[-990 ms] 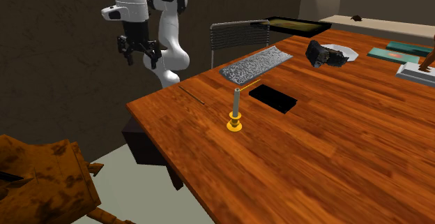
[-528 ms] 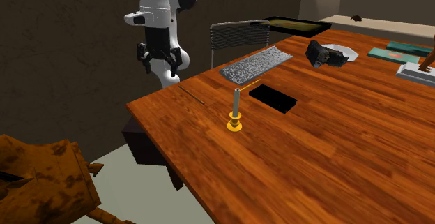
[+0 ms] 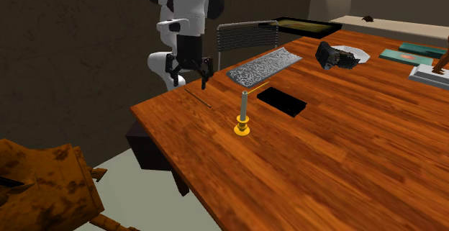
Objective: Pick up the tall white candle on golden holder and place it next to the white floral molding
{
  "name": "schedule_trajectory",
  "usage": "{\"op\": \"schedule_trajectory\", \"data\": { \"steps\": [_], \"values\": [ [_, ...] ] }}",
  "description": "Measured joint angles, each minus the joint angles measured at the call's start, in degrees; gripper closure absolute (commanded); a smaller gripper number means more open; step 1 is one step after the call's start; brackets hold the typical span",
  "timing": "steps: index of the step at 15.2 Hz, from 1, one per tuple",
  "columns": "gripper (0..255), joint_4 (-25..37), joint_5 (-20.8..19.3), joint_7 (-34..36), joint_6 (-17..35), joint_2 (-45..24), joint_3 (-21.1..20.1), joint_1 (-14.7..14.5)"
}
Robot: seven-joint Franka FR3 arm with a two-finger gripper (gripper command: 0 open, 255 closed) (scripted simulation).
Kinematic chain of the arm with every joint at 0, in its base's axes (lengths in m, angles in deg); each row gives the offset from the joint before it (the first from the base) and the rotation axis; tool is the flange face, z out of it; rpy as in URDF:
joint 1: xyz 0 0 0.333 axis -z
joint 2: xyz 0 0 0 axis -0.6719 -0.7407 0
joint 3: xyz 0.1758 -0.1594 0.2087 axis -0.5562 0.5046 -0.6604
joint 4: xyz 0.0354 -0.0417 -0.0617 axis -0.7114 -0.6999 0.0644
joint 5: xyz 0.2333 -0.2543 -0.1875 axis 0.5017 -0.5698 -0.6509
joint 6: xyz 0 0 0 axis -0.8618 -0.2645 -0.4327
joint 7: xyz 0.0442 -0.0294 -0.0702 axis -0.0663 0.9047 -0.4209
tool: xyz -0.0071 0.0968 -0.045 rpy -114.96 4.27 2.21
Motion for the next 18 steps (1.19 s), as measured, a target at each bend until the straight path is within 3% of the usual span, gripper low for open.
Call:
{"op": "schedule_trajectory", "data": {
  "steps": [6, 13, 18],
  "values": [
    [0, 5.79, -2.93, 7.83, 6.14, -7.87, -7.75, 0.93],
    [0, 15.6, -12.6, 19.23, 10.73, -19.87, -17.82, 3.53],
    [0, 16.69, -16.57, 22.74, 13.12, -23.78, -19.97, 4.22]
  ]
}}
